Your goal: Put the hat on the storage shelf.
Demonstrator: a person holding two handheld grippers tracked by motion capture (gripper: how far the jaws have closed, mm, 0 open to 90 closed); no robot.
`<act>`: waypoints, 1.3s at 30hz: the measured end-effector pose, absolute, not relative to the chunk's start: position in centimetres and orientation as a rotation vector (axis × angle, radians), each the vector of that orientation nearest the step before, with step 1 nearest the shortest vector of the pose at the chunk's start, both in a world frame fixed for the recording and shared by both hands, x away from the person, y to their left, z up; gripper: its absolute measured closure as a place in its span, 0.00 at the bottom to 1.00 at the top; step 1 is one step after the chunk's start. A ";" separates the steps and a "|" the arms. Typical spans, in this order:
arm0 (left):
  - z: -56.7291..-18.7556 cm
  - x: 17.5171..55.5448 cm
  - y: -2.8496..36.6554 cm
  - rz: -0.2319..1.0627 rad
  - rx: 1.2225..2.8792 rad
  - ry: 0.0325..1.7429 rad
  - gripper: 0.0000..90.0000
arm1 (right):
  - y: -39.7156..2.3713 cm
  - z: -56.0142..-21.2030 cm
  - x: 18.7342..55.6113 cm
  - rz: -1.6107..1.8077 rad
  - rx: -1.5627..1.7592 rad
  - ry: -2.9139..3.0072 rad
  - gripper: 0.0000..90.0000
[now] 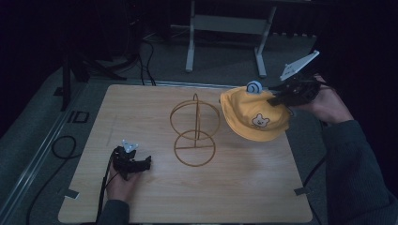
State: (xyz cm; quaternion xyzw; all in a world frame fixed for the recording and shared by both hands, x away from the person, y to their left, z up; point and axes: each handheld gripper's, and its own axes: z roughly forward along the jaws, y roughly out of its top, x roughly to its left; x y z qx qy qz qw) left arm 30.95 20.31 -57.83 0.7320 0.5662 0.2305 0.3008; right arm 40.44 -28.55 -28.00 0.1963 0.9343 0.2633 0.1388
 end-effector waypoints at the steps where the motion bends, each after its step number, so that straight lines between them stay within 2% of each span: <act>1: -57.8 31.0 20.3 0.612 1.942 1.503 0.10 | -28.6 -27.9 40.4 0.765 0.573 2.702 0.92; 39: -57.8 31.0 20.3 0.612 1.940 1.503 0.10 | -25.2 -24.9 39.6 0.824 0.420 2.682 0.92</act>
